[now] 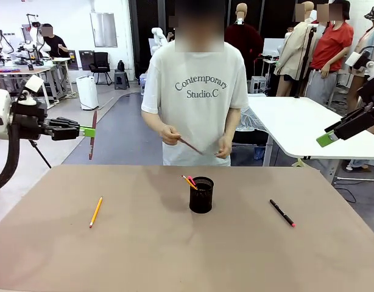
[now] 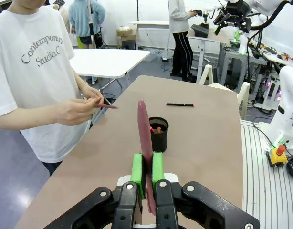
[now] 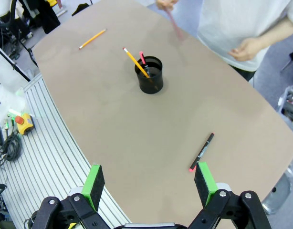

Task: Place the pens into the pen holder.
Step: Pick up a writing instrument from the table and place it into the Pen holder.

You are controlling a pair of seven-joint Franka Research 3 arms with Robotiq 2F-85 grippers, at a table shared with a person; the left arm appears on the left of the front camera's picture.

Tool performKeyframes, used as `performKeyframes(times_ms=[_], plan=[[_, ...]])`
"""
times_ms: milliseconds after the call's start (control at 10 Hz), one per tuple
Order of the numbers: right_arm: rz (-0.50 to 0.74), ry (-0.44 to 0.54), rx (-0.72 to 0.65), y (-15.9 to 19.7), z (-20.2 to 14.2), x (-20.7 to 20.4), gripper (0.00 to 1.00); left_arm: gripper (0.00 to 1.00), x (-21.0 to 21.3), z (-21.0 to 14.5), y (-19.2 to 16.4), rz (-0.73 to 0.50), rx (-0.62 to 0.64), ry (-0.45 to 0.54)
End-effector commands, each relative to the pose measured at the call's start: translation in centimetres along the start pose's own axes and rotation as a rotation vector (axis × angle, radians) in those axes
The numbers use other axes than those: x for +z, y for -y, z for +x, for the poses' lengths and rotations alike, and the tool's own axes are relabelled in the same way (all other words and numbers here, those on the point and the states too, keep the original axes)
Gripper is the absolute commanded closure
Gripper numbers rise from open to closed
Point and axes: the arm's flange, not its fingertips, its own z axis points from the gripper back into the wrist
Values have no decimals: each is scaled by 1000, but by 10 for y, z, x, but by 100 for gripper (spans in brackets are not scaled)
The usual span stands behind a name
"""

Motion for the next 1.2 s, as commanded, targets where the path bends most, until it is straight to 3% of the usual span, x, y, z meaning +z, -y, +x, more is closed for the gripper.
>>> performKeyframes(times_ms=[0,1100], plan=[[16,23,6,1,1,0,0,100,0,1,-1,-2,-2,2],[16,23,6,1,1,0,0,100,0,1,-1,-2,-2,2]])
